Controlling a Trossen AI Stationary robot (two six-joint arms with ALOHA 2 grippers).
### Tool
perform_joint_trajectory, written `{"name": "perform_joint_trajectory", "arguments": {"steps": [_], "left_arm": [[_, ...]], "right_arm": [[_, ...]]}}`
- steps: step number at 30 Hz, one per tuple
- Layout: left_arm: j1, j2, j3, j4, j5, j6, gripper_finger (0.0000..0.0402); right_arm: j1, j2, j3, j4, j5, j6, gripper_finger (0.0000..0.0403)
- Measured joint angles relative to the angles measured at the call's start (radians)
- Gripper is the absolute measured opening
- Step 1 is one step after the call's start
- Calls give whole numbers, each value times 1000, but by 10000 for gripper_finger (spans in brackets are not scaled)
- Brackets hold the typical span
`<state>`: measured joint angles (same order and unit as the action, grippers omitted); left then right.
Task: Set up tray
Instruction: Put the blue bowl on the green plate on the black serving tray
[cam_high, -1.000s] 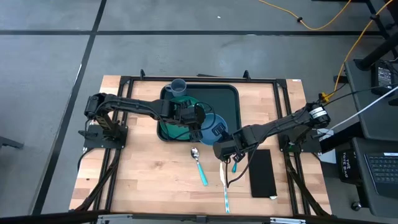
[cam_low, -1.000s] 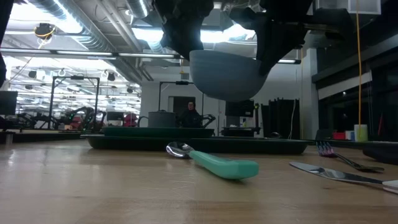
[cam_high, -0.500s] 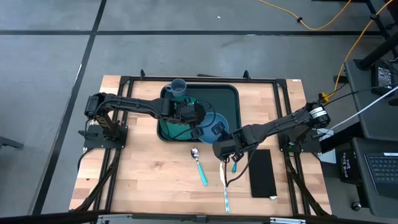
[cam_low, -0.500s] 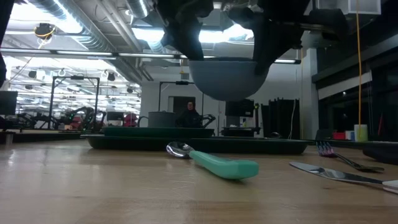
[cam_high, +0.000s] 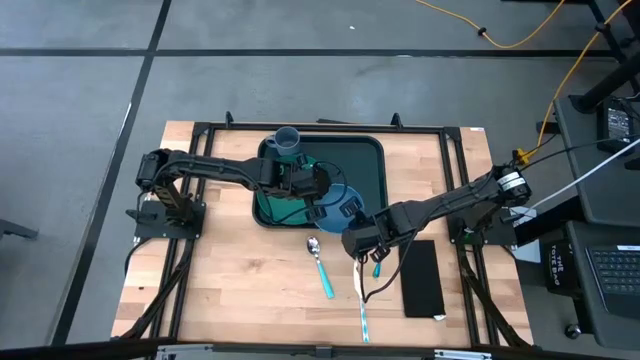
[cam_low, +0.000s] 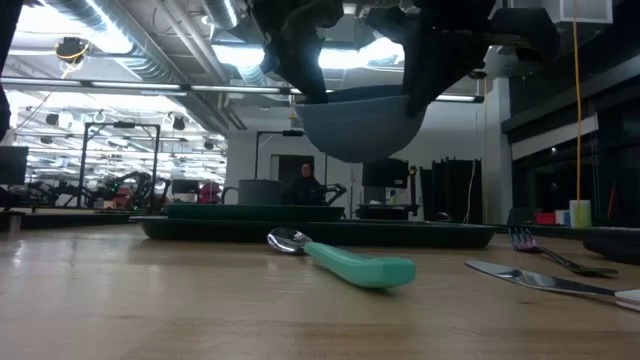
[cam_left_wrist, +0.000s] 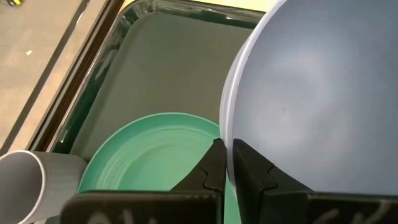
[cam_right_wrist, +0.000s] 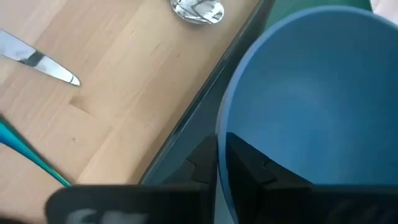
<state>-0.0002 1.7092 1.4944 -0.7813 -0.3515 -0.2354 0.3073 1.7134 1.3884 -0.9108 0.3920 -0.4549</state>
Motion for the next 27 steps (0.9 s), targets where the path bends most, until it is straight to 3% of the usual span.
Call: {"name": "perform_joint_trajectory", "arguments": {"steps": [27], "left_arm": [[15,-39,-2,-2,-7,70,2]], "right_arm": [[24,-64,-1,54,-27,32,42]]}}
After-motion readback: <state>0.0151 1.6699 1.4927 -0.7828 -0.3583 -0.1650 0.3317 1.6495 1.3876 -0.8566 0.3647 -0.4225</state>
